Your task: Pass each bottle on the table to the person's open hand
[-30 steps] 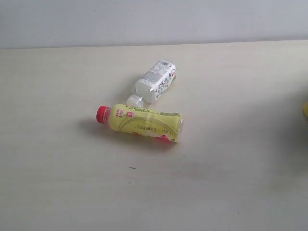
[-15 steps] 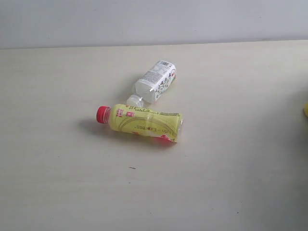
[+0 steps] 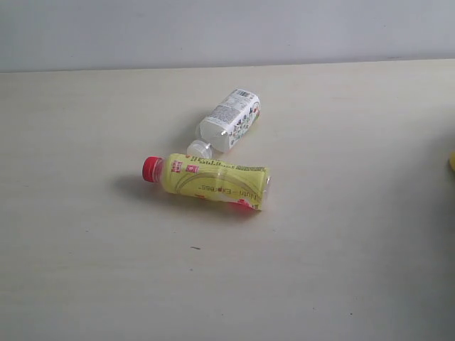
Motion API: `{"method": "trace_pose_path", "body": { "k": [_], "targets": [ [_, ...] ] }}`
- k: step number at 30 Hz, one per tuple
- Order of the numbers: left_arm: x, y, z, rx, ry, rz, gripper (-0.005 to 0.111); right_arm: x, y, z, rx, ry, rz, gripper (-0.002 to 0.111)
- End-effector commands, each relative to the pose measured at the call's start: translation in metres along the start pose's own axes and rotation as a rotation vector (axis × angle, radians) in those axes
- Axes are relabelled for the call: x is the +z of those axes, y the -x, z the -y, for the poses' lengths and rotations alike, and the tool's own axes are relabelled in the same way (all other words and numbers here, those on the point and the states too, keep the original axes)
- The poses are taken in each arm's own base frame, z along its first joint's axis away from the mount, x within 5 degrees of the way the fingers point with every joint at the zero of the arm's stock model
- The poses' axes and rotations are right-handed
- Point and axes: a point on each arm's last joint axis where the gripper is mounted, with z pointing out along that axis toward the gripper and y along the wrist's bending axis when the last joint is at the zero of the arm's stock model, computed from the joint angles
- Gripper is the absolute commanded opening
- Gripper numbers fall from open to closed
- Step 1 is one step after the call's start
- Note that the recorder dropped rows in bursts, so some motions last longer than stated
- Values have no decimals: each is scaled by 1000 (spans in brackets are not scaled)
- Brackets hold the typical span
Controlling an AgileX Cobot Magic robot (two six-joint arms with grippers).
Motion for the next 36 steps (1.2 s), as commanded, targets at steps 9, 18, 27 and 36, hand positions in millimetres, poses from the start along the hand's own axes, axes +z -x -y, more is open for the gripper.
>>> {"method": "trace_pose_path", "body": {
  "k": [9,18,27,36],
  "targets": [
    [0,1,0,7,3,15,0,0,0,0,21,3,17,0],
    [0,1,0,7,3,15,0,0,0,0,21,3,17,0],
    [0,1,0,7,3,15,0,0,0,0,21,3,17,0],
    [0,1,0,7,3,15,0,0,3,0,23,5,42,0]
  ]
}}
